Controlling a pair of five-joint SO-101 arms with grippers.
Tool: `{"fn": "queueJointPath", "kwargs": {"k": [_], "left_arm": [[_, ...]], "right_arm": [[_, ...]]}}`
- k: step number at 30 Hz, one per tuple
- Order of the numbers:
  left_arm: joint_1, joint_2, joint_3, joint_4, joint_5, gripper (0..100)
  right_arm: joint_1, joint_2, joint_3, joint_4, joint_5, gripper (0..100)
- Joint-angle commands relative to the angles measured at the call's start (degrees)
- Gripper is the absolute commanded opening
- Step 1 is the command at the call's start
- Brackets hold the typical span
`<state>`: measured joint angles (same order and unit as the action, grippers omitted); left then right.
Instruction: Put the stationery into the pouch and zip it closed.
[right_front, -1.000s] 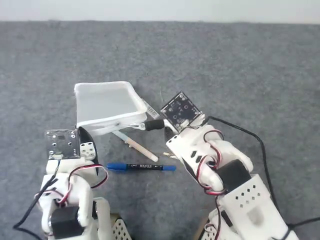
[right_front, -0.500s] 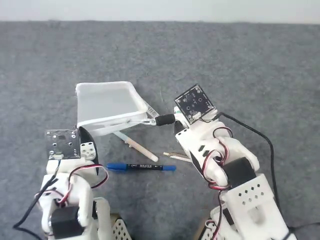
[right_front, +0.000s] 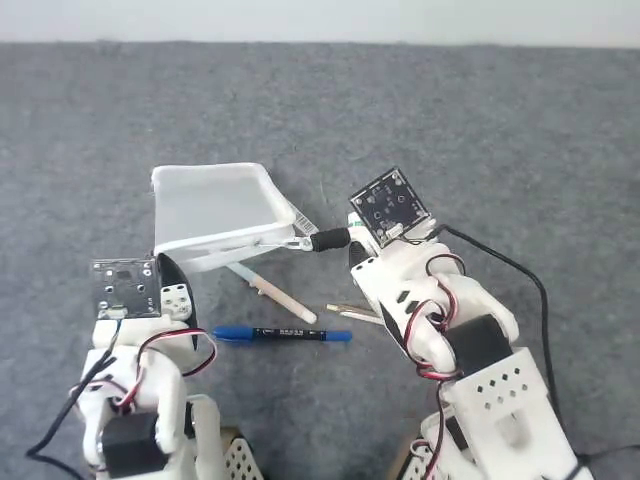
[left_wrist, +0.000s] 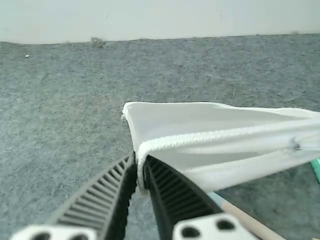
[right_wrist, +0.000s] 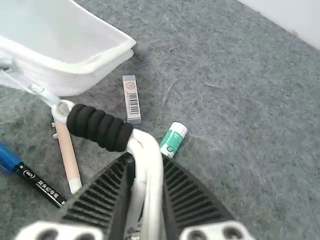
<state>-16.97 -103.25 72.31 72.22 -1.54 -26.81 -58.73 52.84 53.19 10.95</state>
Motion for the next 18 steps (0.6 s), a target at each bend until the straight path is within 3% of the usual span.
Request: {"fn": "queueJointPath", "kwargs": {"k": [1, 10, 18], "left_arm": [[-1.32, -1.05, -0.4, -1.14, 1.05, 1], [-3.69, -1.05, -0.31, -1.41, 2.73, 1], [-3.6, -1.05, -0.22, -1.49, 2.81, 1]], "right_arm": [[5.41, -2.07, -1.85, 0.13, -2.81, 0.7], [6.37, -2.07, -2.37, 0.22, -2.99, 0.7], [2.42, -2.95, -2.37, 2.24, -2.73, 0.7]]}}
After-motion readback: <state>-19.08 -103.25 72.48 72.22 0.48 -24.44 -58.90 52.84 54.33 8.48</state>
